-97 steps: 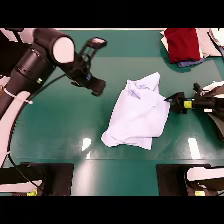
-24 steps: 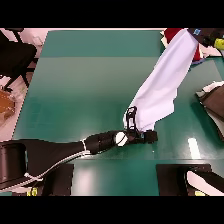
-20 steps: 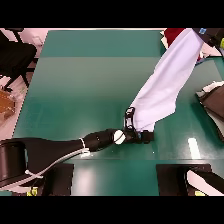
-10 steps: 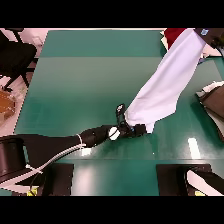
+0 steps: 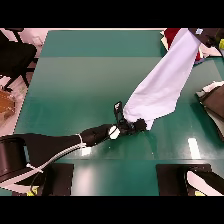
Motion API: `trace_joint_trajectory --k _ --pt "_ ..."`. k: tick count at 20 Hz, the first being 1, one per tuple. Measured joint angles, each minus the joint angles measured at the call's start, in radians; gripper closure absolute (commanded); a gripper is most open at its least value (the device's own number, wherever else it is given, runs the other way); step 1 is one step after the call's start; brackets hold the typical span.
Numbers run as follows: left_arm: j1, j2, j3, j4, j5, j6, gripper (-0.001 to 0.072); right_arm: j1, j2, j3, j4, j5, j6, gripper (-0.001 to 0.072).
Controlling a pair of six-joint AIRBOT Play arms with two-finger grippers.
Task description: Fold the shirts.
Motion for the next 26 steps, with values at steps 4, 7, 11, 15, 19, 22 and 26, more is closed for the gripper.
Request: trace_joint_trajectory --k 4,7,11,15,19,22,26 --pt "-0.008 -0.003 -0.002 0.0 -0.021 -0.044 0.0214 0.001 0.0 0.0 0.002 -0.011 0.002 0.0692" --pt "-0.004 0.002 0.003 0.0 -0.048 -0.089 0.0216 0.001 0.0 0.0 0.002 -0.011 0.003 0.0692" --pt "-0.005 -0.001 0.004 0.008 -0.057 -0.111 0.0353 0.001 0.0 0.0 0.002 -0.017 0.003 0.0692" --pt "-0.003 -0.029 0.006 -0.006 0.057 -0.124 0.0353 0.002 0.0 0.0 0.001 -0.009 0.003 0.0692" --pt "0.001 -0.048 0.005 -0.056 0.147 -0.126 0.0534 0.002 0.0 0.0 0.002 0.0 0.003 0.0692" --pt "0.011 -0.054 0.004 -0.091 0.167 -0.13 0.0682 0.002 0.0 0.0 0.001 0.003 0.003 0.0692" --pt "0.019 -0.054 0.003 -0.103 0.196 -0.129 0.0683 0.002 0.0 0.0 0.001 0.004 0.003 0.0692"
